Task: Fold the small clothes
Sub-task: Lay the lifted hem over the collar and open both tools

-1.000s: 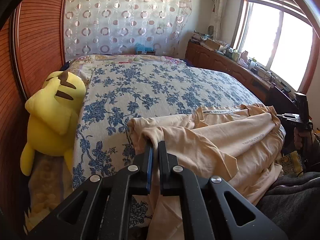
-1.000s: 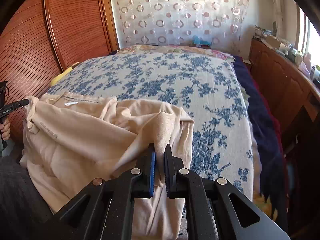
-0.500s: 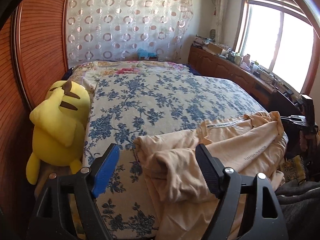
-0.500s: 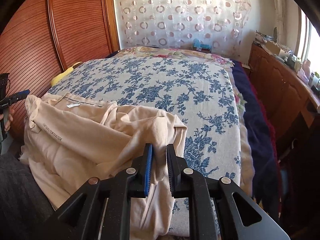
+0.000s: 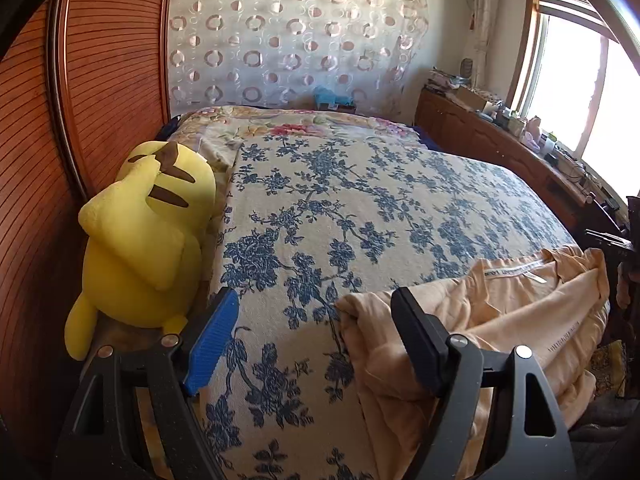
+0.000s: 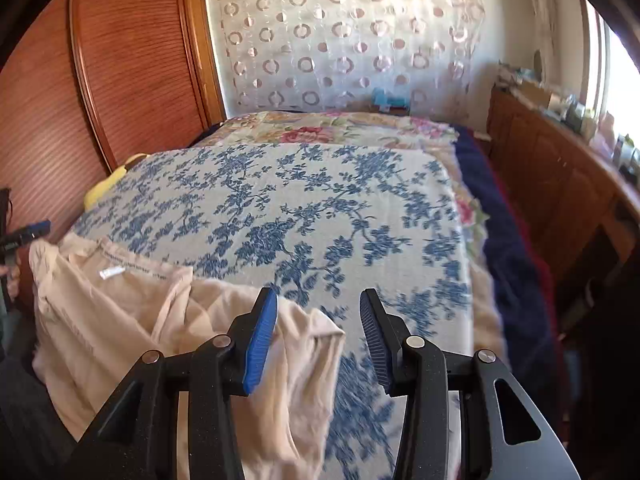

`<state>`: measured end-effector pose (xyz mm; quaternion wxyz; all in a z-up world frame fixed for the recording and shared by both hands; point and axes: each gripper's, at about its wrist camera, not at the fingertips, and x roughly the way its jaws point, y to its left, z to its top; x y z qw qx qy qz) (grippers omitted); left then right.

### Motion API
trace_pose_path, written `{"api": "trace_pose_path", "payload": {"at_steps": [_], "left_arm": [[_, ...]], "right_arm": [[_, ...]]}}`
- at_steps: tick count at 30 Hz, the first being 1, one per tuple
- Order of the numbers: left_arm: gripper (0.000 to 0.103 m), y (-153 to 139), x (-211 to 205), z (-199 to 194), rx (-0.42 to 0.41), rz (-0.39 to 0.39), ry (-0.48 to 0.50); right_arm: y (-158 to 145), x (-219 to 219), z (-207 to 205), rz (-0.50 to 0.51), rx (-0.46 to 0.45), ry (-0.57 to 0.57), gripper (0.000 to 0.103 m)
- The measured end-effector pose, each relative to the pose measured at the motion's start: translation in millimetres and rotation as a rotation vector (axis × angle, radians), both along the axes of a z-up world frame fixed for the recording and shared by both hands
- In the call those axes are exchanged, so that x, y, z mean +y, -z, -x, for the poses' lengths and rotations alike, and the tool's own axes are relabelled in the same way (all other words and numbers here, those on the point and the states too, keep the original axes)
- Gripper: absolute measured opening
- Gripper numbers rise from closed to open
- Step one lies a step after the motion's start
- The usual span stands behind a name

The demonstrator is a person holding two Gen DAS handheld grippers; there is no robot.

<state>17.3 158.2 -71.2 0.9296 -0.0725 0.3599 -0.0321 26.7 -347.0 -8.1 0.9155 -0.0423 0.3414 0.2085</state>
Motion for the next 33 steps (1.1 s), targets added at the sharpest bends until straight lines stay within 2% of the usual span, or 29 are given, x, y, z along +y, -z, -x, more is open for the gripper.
{"api": "trace_pose_path", "payload": {"at_steps": [3,10,13,17,19,21,24,33], "left_arm": [[0.079,3,0,-8,0.004,0.004,0.003],[0.079,10,-7,-24,0.036,-0.018,0.026],[0.079,14,-10,-32,0.057,-0.022,0.036],[0.079,21,-10,-38,0.086,-0.003,0.052],[0.073,23,-10,-41,0.099,0.017,0.069],[0.056,25,-9,-43,0.109,0.035,0.076],[0.045,25,-12,-44,0.118,0.039,0.097],[0.043,31,-22,-38,0.156,0.04,0.143]], "right_arm": [[12,15,-11,0.023,0.033,-0.018,0.045],[25,26,-9,0.067,0.078,-0.059,0.045],[29,22,-6,0.093,0.085,-0.038,0.06],[31,20,-8,0.08,0.096,-0.031,0.062],[29,21,-10,0.08,0.096,-0.035,0.062],[28,23,-12,0.085,0.094,-0.04,0.062],[28,26,-17,0.095,0.101,-0.046,0.062],[29,33,-23,0.115,0.123,-0.057,0.062]]}}
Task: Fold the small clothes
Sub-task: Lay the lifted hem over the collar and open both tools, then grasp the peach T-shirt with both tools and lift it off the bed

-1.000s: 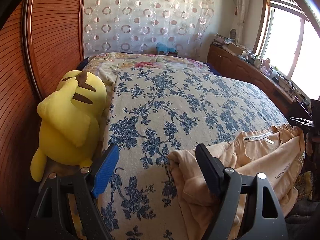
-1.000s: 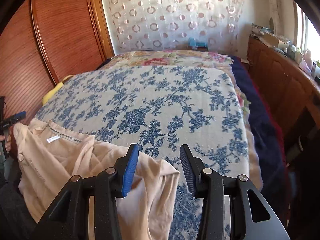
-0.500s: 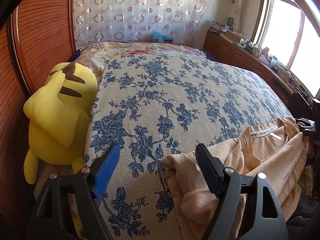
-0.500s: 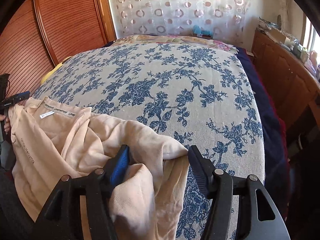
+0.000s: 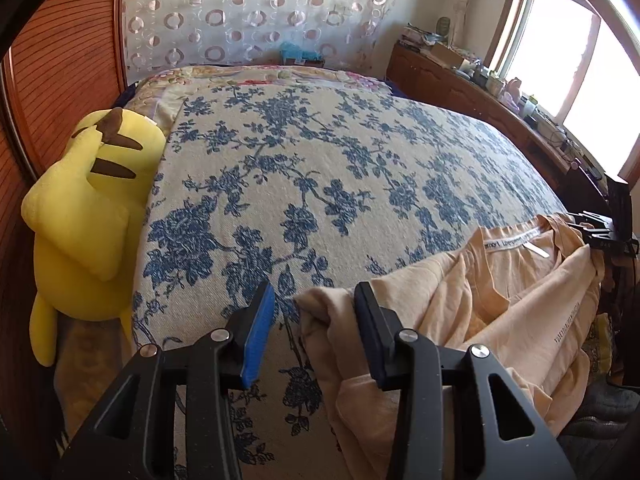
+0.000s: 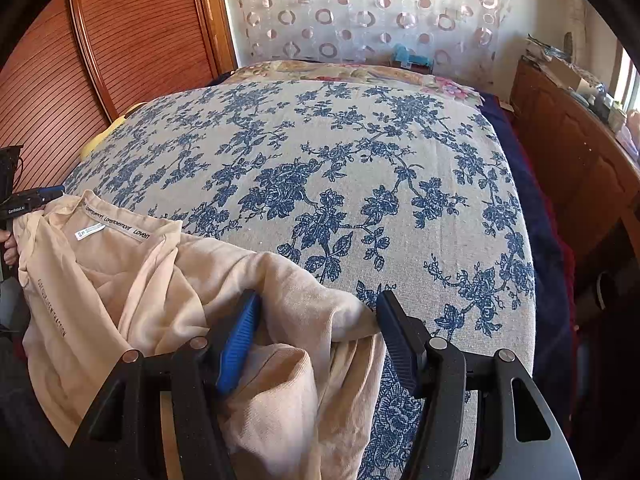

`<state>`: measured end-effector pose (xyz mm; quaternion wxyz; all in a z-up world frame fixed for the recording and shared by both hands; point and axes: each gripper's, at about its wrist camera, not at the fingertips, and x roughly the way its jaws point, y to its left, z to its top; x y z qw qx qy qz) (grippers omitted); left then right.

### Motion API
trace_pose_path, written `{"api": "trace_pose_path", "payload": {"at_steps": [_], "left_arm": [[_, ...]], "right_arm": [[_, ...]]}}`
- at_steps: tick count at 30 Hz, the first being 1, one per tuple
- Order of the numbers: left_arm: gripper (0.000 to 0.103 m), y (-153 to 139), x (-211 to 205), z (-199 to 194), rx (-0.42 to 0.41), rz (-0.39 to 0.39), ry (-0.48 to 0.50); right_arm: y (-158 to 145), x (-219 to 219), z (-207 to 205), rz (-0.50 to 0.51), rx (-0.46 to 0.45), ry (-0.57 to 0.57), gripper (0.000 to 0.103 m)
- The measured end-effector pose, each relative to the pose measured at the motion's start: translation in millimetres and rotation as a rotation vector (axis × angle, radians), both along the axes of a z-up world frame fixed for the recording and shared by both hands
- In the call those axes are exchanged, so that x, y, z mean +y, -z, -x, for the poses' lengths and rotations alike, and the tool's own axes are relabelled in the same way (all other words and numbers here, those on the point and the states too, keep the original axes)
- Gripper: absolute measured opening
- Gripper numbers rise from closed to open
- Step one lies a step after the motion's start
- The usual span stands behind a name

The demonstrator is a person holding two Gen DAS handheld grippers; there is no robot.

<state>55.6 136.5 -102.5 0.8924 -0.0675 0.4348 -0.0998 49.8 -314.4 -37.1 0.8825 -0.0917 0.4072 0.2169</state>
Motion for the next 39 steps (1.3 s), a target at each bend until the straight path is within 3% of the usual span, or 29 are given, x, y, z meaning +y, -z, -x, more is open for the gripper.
{"api": "trace_pose_path", "payload": {"at_steps": [7,8,10,12,15,21,33,39], "left_arm": [[0.043,2,-6,9,0.003,0.03,0.026],[0.043,2,-7,9,0.003,0.044,0.035],[0.032,3,-7,10,0.014,0.095,0.068],[0.015,2,-10,11,0.021,0.119,0.083],[0.01,-10,-15,18,-0.015,0.131,0.105],[0.009,-67,-21,44,-0.167,0.184,0.116],[0.008,-200,-26,91,-0.517,0.144,0.095],[0.008,-247,-8,72,-0.607,0.12,0.045]], "right_arm": [[1,0,1,-0.002,0.001,-0.002,0.059],[1,0,1,-0.005,0.003,-0.005,0.055],[0,0,3,-0.022,0.016,-0.028,0.041],[0,1,4,-0.034,0.038,-0.048,0.019],[-8,3,10,-0.033,0.017,-0.065,0.013],[-63,-12,45,-0.107,-0.131,-0.063,0.011],[-180,-31,130,-0.107,-0.45,-0.067,0.011],[-220,-35,145,-0.095,-0.56,-0.074,0.011]]}}
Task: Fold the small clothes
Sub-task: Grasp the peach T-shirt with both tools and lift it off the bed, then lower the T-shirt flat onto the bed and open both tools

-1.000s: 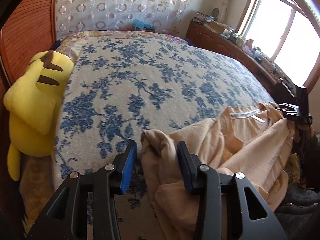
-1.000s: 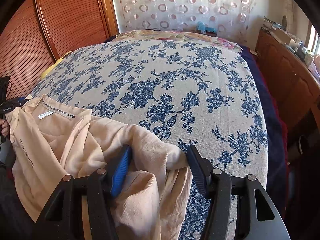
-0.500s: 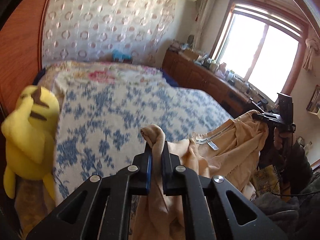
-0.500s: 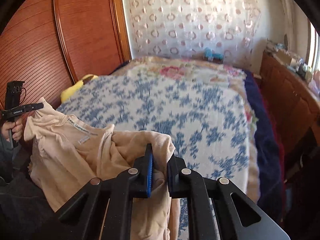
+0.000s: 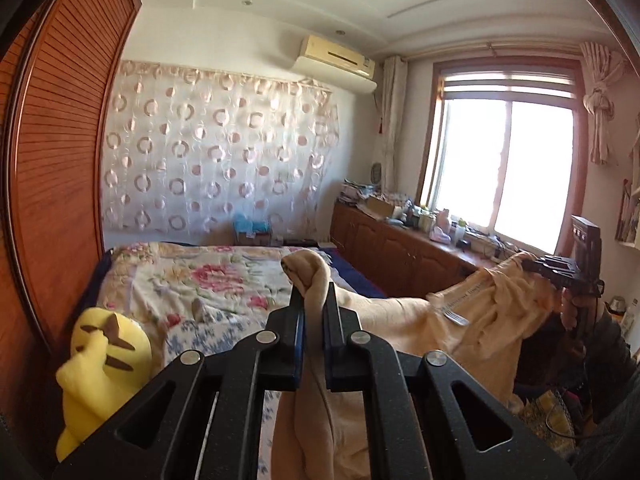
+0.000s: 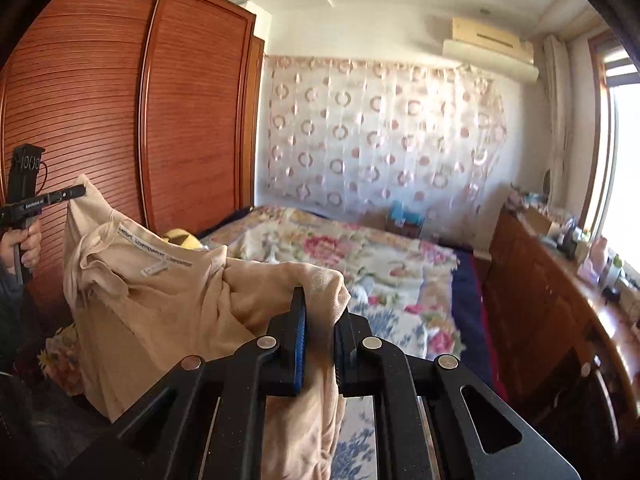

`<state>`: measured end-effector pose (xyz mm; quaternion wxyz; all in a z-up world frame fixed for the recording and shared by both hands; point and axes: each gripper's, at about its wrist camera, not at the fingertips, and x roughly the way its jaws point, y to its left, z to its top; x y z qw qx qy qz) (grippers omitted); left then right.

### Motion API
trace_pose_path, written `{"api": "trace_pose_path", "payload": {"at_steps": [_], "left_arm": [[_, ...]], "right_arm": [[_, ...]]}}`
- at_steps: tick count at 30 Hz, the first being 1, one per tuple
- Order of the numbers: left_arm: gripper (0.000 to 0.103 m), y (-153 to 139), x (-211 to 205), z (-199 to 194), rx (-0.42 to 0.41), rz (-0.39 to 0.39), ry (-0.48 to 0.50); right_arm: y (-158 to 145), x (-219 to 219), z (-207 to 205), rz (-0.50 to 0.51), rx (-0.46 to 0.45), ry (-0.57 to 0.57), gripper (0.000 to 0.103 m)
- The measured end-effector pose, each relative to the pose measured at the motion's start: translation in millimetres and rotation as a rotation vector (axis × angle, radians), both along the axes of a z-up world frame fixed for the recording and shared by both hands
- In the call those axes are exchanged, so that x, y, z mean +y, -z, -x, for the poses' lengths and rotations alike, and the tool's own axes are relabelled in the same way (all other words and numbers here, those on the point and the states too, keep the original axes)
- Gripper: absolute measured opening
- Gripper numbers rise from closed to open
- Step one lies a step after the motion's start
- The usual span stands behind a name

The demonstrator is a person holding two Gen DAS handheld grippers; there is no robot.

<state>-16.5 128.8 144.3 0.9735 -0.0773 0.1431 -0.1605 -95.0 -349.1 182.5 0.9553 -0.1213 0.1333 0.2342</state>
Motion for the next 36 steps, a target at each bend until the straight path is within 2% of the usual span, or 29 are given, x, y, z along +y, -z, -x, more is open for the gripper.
{"api": "trace_pose_path", "payload": {"at_steps": [4,9,11,12,14,16,17,18,19,20,21,22,24,30,33,36], "left_arm": [[0.008,-7,9,-45,0.014,-0.037,-0.054],[0.008,-12,26,-104,0.037,-0.037,-0.114],[0.008,-8,32,-122,0.053,-0.035,-0.135],[0.008,-4,32,-133,0.061,-0.068,-0.16],[0.008,16,34,-161,0.104,-0.128,-0.212],[0.01,51,37,-192,0.174,-0.151,-0.225],[0.016,73,37,-208,0.237,-0.171,-0.233],[0.023,93,38,-217,0.285,-0.181,-0.232],[0.027,107,36,-219,0.308,-0.179,-0.223],[0.037,119,35,-218,0.318,-0.171,-0.215],[0.048,129,36,-216,0.321,-0.158,-0.208],[0.052,136,37,-213,0.33,-0.145,-0.199],[0.072,148,36,-206,0.363,-0.13,-0.178],[0.073,161,17,-174,0.384,-0.145,-0.131],[0.073,170,7,-155,0.384,-0.142,-0.111],[0.073,188,-4,-143,0.413,-0.144,-0.092]], "right_arm": [[-17,8,-31,0.025,-0.023,0.021,0.011],[-36,28,-82,0.04,-0.035,0.057,0.011],[-31,40,-100,0.027,-0.023,0.056,0.011],[-28,48,-113,0.028,-0.019,0.062,0.011],[-15,59,-144,0.052,0.003,0.095,0.011],[4,68,-182,0.049,0.052,0.133,0.011],[20,72,-198,0.058,0.091,0.143,0.013],[36,79,-217,0.085,0.142,0.163,0.024],[53,84,-231,0.12,0.184,0.212,0.031],[68,87,-241,0.14,0.205,0.25,0.039],[81,89,-246,0.144,0.228,0.261,0.04],[95,90,-249,0.146,0.259,0.256,0.04],[116,93,-246,0.161,0.287,0.249,0.04],[136,91,-217,0.145,0.318,0.18,0.041],[148,71,-193,0.107,0.336,0.145,0.05],[165,54,-173,0.086,0.365,0.127,0.053]]}}
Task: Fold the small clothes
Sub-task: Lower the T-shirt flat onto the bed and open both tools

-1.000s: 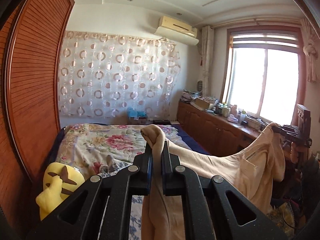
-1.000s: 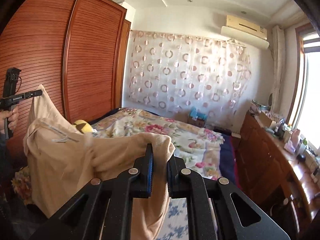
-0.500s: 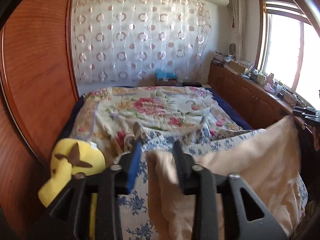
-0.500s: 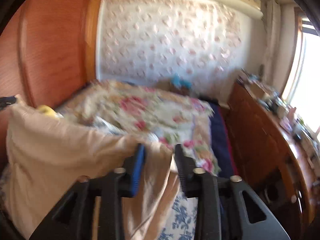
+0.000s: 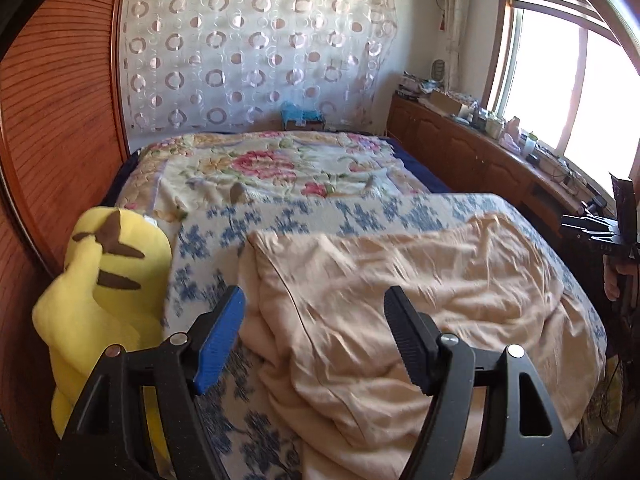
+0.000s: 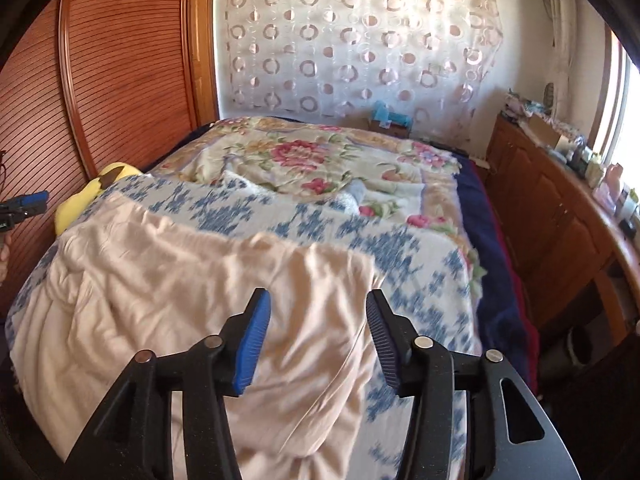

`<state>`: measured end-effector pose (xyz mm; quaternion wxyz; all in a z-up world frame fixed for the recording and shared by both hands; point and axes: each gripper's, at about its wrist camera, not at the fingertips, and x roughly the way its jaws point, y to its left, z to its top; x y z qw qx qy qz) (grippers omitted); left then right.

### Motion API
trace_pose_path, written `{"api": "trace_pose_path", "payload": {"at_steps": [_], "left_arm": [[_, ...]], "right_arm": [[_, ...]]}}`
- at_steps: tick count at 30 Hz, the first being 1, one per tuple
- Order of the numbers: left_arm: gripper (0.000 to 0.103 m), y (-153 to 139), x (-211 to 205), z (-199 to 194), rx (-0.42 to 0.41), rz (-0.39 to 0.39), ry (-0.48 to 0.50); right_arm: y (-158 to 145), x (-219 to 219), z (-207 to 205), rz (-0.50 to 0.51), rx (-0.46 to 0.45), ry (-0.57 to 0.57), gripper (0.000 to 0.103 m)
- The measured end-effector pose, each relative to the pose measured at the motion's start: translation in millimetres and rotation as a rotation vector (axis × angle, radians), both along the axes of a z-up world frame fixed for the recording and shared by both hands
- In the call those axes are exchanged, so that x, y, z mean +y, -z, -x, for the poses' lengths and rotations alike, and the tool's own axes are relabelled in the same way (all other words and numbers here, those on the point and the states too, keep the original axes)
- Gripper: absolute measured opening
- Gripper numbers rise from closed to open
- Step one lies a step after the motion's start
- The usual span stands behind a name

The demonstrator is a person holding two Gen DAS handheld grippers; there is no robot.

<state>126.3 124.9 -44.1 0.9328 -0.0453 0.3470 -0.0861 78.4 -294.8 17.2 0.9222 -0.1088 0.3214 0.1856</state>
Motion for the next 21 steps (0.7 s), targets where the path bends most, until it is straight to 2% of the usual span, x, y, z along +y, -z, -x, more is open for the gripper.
{"api": "trace_pose_path", "payload": {"at_steps": [5,8,17,18,21], "left_arm": [[0.073,22,-13,9,0.042,-0.019,0.013],[0.073,31,-21,8,0.075,-0.042,0.016],[0.073,57,-29,2,0.201,-0.097,0.016],[0.075,61,-31,2,0.213,-0.112,0.016],[0.078,62,-34,7,0.179,-0.124,0.015]], "right_arm": [[26,-22,33,-0.024,0.049,0.011,0.053],[28,-25,30,-0.043,0.079,0.031,0.053],[51,-20,9,-0.002,0.122,0.073,0.054],[50,-19,8,-0.004,0.121,0.073,0.054],[52,-15,5,-0.008,0.121,0.074,0.054]]}}
